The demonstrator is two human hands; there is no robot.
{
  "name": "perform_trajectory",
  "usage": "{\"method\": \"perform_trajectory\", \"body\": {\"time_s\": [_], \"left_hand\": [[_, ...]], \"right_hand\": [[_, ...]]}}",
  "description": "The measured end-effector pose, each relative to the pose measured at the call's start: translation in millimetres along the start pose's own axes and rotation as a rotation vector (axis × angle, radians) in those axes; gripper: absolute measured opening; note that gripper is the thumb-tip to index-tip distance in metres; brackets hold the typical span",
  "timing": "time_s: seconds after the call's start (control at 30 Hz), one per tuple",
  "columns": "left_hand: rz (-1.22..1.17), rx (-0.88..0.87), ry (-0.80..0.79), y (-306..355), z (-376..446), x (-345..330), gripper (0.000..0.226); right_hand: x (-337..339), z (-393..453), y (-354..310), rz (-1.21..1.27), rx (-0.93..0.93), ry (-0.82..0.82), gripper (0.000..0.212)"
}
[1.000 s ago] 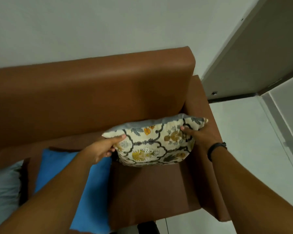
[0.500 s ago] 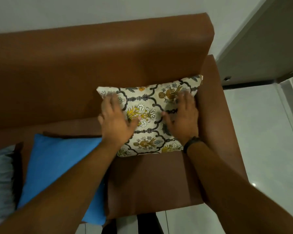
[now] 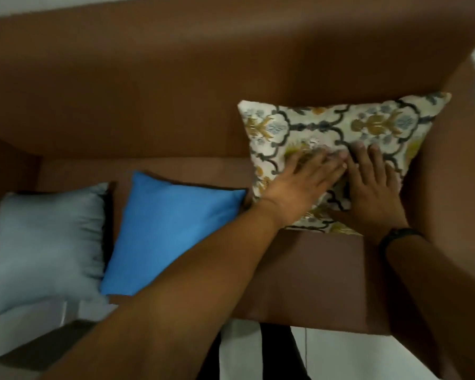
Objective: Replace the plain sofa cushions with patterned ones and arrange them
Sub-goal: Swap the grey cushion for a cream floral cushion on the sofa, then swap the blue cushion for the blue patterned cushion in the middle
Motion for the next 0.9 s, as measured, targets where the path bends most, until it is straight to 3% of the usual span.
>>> {"method": "perform_trajectory", "body": {"time_s": [0.07,0.2,0.33,0.4,0.47,0.53,0.57,0.63,0.7,0.8,0.9], "left_hand": [[0.011,0.011,-0.039,-14.3,-9.9,-11.7,0.086],[-0.436,0.34,-0.135,-83.0,-65.4,-53.3,0.1],[-0.781,0.788,-0.138,-142.4,-186.3,-125.7,0.094],[-0.916,0.923,-0.076,-162.7,-261.8,-166.0,0.1],[-1.029,0.876,-0.059,-172.9,-322.7,-210.0,0.112],[-1.181,0.805,-0.098,-174.1,-363.3,-251.3,0.128],[-1.298,0.792,-0.141,-173.4,-378.4,-266.9,0.131],[-1.515,0.718,-0.196,-170.4,-399.6,-284.4,0.131],[-1.618,0.629,-0.207,-170.2,-415.1,-290.6,0.122],[-1.659,0.661,-0.171,-175.8,-433.7,-282.6,0.102],[-1.634,0.687,-0.152,-189.4,-453.3,-254.4,0.068]], "right_hand": [[-3.3,0.3,0.5,-0.02,-0.052,0.003,0.112],[-18.5,-21.2,7.8,0.5,-0.645,-0.035,0.129],[-56.7,-67.6,-80.1,0.728,-0.645,-0.093,0.096],[-84.8,-87.6,-148.3,0.796,-0.615,-0.254,0.087],[-121.1,-95.6,-218.6,0.936,-0.542,-0.525,0.075],[-149.0,-103.5,-283.4,1.055,-0.354,-0.763,0.06],[-158.6,-107.5,-307.4,1.092,-0.295,-0.773,0.068],[-176.5,-113.9,-333.9,1.134,-0.305,-0.704,0.102],[-181.0,-117.5,-346.2,1.156,-0.355,-0.632,0.117],[-150.9,-117.5,-345.9,1.039,-0.393,-0.561,0.105],[-99.8,-115.0,-334.6,1.07,-0.433,-0.558,0.081]]}}
Point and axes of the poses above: each hand's wrist, its own z-axis towards the middle knuckle, its own x-axis out of the back of the hand, y = z × x, the point moved 3 cm from there along z, towards the middle knuckle, and after that the axes turned 12 degrees about -y, right-handed, at the moved point
